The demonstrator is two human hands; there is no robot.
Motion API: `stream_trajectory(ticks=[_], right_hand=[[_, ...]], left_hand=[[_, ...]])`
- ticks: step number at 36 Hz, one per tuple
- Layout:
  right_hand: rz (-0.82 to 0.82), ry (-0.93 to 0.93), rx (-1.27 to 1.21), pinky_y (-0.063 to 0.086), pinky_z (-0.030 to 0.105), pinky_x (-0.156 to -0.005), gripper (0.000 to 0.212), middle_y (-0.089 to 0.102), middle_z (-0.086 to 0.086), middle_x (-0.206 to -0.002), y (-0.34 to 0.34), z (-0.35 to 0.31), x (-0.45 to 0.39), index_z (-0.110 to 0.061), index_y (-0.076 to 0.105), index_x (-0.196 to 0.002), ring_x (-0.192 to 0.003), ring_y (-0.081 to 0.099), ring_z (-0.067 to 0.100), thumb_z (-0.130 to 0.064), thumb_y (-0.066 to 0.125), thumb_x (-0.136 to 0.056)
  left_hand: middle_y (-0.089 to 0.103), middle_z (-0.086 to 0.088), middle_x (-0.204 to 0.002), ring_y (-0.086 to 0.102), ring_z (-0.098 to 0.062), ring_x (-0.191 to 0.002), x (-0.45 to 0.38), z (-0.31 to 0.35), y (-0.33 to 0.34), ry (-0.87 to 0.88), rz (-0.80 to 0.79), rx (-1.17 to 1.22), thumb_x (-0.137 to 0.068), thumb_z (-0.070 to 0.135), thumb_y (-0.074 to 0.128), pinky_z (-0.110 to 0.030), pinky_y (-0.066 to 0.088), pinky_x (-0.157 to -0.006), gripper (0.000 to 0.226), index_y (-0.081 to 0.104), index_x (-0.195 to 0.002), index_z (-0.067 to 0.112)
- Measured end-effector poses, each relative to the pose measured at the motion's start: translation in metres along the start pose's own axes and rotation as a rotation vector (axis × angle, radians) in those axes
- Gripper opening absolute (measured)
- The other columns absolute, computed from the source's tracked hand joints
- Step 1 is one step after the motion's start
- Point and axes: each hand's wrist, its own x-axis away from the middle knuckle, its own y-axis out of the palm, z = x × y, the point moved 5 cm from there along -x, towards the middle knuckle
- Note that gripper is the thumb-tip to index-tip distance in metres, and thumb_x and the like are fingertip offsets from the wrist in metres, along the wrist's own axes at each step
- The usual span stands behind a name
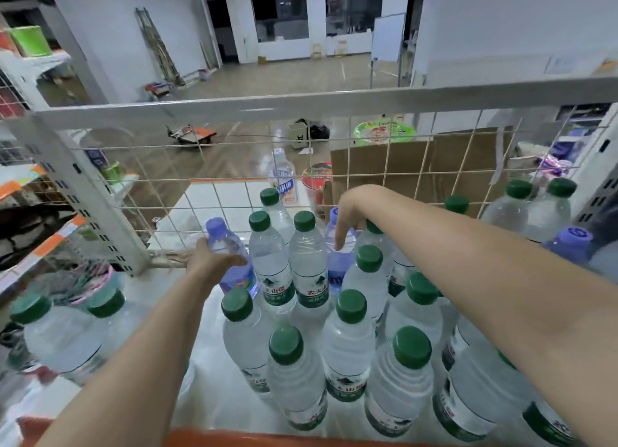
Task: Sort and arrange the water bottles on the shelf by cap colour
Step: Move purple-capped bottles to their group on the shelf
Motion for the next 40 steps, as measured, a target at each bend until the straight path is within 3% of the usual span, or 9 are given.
stream_trajectory(ticks=[3, 7, 10, 15, 22, 28, 31, 35, 40], right_hand=[[0.012, -0.009, -0.033, 0.047, 0.044, -0.100, 0.074, 0.058, 0.010, -0.132, 0.000, -0.001, -0.001, -0.005, 0.051, -0.134, -0.114, 0.059, 0.031, -0.047, 0.075, -0.078], [0.029, -0.028, -0.024, 0.050, 0.042, -0.097, 0.059, 0.061, 0.009, -0.110, 0.000, -0.003, -0.002, -0.006, 0.059, -0.119, -0.106, 0.063, 0.030, -0.045, 0.075, -0.079], [0.058, -0.027, 0.010, 0.052, 0.041, -0.094, 0.040, 0.061, 0.004, -0.086, -0.002, -0.003, -0.006, -0.011, 0.055, -0.076, -0.089, 0.063, 0.027, -0.044, 0.077, -0.077], [0.129, -0.061, -0.026, 0.054, 0.031, -0.072, 0.039, 0.062, 0.004, -0.072, -0.005, -0.001, -0.009, -0.008, 0.059, -0.075, -0.068, 0.062, 0.022, -0.040, 0.081, -0.073], [0.221, -0.085, -0.144, 0.047, 0.028, -0.061, 0.037, 0.055, 0.004, -0.076, -0.015, 0.007, 0.003, -0.010, 0.055, -0.080, -0.063, 0.052, 0.019, -0.037, 0.080, -0.073], [0.336, -0.126, -0.363, 0.045, 0.025, -0.058, 0.044, 0.053, 0.004, -0.080, -0.022, 0.019, 0.016, -0.009, 0.062, -0.092, -0.066, 0.051, 0.017, -0.037, 0.084, -0.066], [0.426, -0.161, -0.469, 0.036, 0.021, -0.054, 0.037, 0.049, 0.000, -0.074, -0.028, 0.023, 0.026, -0.015, 0.054, -0.074, -0.061, 0.044, 0.013, -0.038, 0.083, -0.067], [0.606, -0.206, -0.623, 0.038, 0.025, -0.057, 0.033, 0.055, -0.001, -0.077, -0.041, 0.025, 0.046, -0.017, 0.061, -0.076, -0.069, 0.050, 0.015, -0.040, 0.082, -0.065], [0.834, -0.260, -0.697, 0.041, 0.026, -0.059, 0.024, 0.058, -0.004, -0.074, -0.052, 0.025, 0.077, -0.023, 0.057, -0.070, -0.072, 0.054, 0.015, -0.039, 0.075, -0.072]], left_hand=[[0.063, -0.014, -0.113, 0.062, -0.032, -0.095, -0.004, -0.002, 0.004, 0.026, 0.019, -0.025, -0.044, 0.032, 0.084, -0.035, 0.053, -0.069, 0.086, 0.052, -0.122, 0.010], [0.060, -0.013, -0.109, 0.059, -0.033, -0.095, 0.010, 0.009, 0.007, 0.069, 0.038, -0.039, -0.064, 0.022, 0.083, -0.041, 0.052, -0.083, 0.065, 0.046, -0.116, 0.012], [0.055, -0.011, -0.106, 0.055, -0.027, -0.075, 0.015, 0.013, 0.009, 0.089, 0.040, -0.026, -0.074, 0.016, 0.078, -0.025, 0.048, -0.052, 0.056, 0.044, -0.118, 0.010], [0.052, -0.012, -0.108, 0.051, -0.019, -0.068, 0.023, 0.010, 0.007, 0.116, 0.070, 0.015, -0.077, 0.009, 0.075, -0.019, 0.040, -0.031, 0.052, 0.043, -0.118, 0.012], [0.054, -0.006, -0.102, 0.055, -0.029, -0.091, 0.031, 0.010, -0.015, 0.120, 0.206, 0.100, -0.071, 0.019, 0.077, -0.044, 0.055, -0.079, 0.049, 0.045, -0.108, 0.020], [0.060, -0.002, -0.097, 0.063, -0.031, -0.089, 0.036, 0.017, -0.033, 0.189, 0.286, 0.212, -0.050, 0.038, 0.073, -0.054, 0.056, -0.076, 0.056, 0.046, -0.098, 0.029], [0.060, -0.003, -0.104, 0.060, -0.030, -0.097, 0.057, 0.030, -0.041, 0.239, 0.361, 0.242, -0.064, 0.029, 0.076, -0.043, 0.051, -0.087, 0.054, 0.048, -0.110, 0.024], [0.060, -0.008, -0.114, 0.057, -0.030, -0.103, 0.077, 0.046, -0.052, 0.297, 0.486, 0.250, -0.071, 0.029, 0.074, -0.032, 0.040, -0.082, 0.058, 0.048, -0.123, 0.020], [0.061, -0.007, -0.107, 0.057, -0.027, -0.095, 0.102, 0.072, -0.063, 0.381, 0.555, 0.280, -0.067, 0.033, 0.075, -0.030, 0.040, -0.079, 0.054, 0.048, -0.113, 0.020]])
